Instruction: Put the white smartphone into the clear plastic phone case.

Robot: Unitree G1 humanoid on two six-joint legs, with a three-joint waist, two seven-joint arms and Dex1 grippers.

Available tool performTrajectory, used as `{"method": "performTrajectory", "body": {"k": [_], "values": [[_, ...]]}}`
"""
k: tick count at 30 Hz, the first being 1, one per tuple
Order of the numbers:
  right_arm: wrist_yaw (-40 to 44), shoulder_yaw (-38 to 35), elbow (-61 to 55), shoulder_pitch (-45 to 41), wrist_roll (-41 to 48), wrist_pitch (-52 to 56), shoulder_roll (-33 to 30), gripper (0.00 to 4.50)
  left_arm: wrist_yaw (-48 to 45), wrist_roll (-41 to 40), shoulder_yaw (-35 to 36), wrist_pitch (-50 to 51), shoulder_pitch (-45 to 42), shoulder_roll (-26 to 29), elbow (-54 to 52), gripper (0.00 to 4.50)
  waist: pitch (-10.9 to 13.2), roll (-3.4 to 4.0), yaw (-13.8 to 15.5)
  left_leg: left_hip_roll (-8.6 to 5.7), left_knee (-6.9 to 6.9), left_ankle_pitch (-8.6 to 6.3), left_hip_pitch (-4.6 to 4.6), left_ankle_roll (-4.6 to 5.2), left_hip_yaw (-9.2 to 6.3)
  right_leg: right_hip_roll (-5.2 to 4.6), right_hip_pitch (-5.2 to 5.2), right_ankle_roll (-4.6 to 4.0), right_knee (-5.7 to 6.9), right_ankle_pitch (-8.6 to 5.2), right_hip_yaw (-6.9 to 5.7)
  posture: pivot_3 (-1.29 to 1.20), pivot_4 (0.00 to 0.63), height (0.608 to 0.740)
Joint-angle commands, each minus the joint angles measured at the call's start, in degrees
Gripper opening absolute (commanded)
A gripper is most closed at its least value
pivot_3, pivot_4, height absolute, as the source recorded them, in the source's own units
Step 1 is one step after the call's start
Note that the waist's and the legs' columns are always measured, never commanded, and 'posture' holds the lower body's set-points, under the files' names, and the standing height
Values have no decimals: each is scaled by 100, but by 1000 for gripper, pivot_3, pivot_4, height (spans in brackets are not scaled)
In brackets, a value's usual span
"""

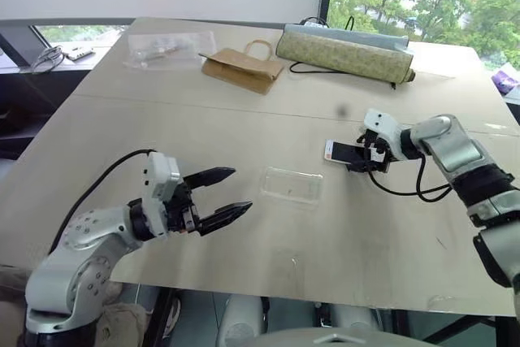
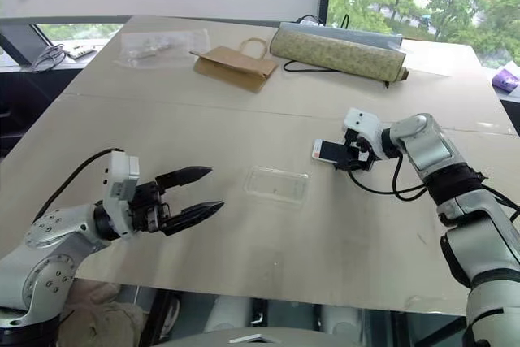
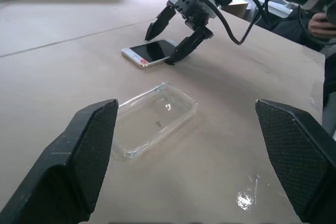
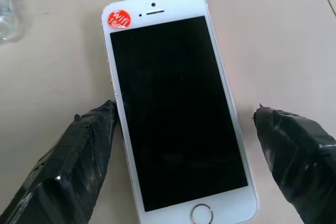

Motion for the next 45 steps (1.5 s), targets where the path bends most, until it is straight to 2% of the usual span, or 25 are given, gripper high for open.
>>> {"method": "performTrajectory", "body": {"k": [1, 5, 8, 9, 11, 17, 20, 25, 30, 35, 38, 41, 45], "values": [[429, 80, 950, -390, -366, -146, 105, 4500, 27, -66, 73, -249, 84, 100, -232, 4318, 0, 0, -4, 0, 0, 0, 1, 0, 2, 0, 0, 0, 1, 0, 0, 0, 150, 740], [917, 184, 1511, -584, -635, -265, 245, 4500, 90, -67, 45, -326, 159, 166, -236, 4318, -2, 0, 8, 1, 1, 0, 2, 0, 13, 0, 1, -1, 3, 0, -2, 0, 150, 740], [907, 136, 1827, -654, -803, -362, 379, 3625, 79, -87, 20, -367, 227, 223, -228, 4372, -4, 0, 6, 1, 0, 0, 2, -1, 13, -1, 2, -1, 2, 0, -4, 0, 150, 740], [864, 79, 1871, -652, -821, -386, 408, 3152, 59, -97, 8, -380, 243, 246, -224, 4372, -5, -1, 6, 1, -1, -1, 2, -1, 14, -1, 1, -1, 2, 0, -4, 0, 150, 740], [841, -10, 1896, -636, -850, -427, 431, 2921, 26, -126, -4, -396, 254, 281, -207, 4372, -8, -4, 4, 1, -2, -1, 2, -2, 14, 0, 2, -2, 1, -1, -7, 0, 150, 740], [629, -585, 1092, -256, -599, -436, 290, 2917, 22, -152, -53, -597, 51, 237, -67, 4372, -10, -6, 8, 1, -2, 0, 3, -2, 16, -2, 3, -1, 2, 0, -9, 0, 150, 740], [839, -1003, -133, 238, -185, -156, 82, 2914, 97, -246, -31, -667, -41, 144, -30, 4372, -4, 3, 17, 2, -2, 0, 0, -3, 13, -5, 2, -1, 3, 0, -10, 0, 150, 740], [922, -1439, -3053, 1149, 574, 1289, -376, 2909, 83, -259, 49, -726, 23, 156, 145, 4372, 12, 28, 7, 3, -14, -1, -10, -3, 5, -5, -14, 0, -4, 0, -1, 0, 150, 740], [351, -1042, -5179, 1581, 825, 2642, -284, 2909, -189, 204, 75, -1030, 452, 377, 745, 4372, 11, 28, -40, 7, -29, -1, -7, -4, 19, -2, -34, 0, -1, -1, 11, 0, 150, 740], [-438, -69, -5631, 1537, 293, 2805, 120, 2909, -379, 386, 45, -1297, 563, 475, 1060, 4372, 6, 16, 21, 2, -24, -3, -11, -1, 17, -14, -41, -5, -1, -4, 7, 0, 150, 740], [-726, 197, -5659, 1423, 276, 3155, 400, 2909, -451, 468, 31, -1418, 568, 505, 1143, 4372, 3, 11, 20, 1, -19, -3, -12, 0, 18, -19, -41, -17, 0, -10, 7, 0, 150, 740], [-894, 647, -5703, 1346, 49, 3189, 407, 2909, -499, 556, 27, -1537, 597, 521, 1215, 4372, 4, 12, 8, 0, -20, -3, -13, 0, 18, -19, -42, -15, 2, -8, 6, 0, 150, 740], [-1001, 815, -5637, 1278, 4, 3186, 435, 2909, -499, 566, 33, -1591, 662, 508, 1174, 4372, 3, 11, -7, 3, -24, -3, -13, -1, 16, -12, -43, -4, 1, -2, 2, 0, 150, 740]]}}
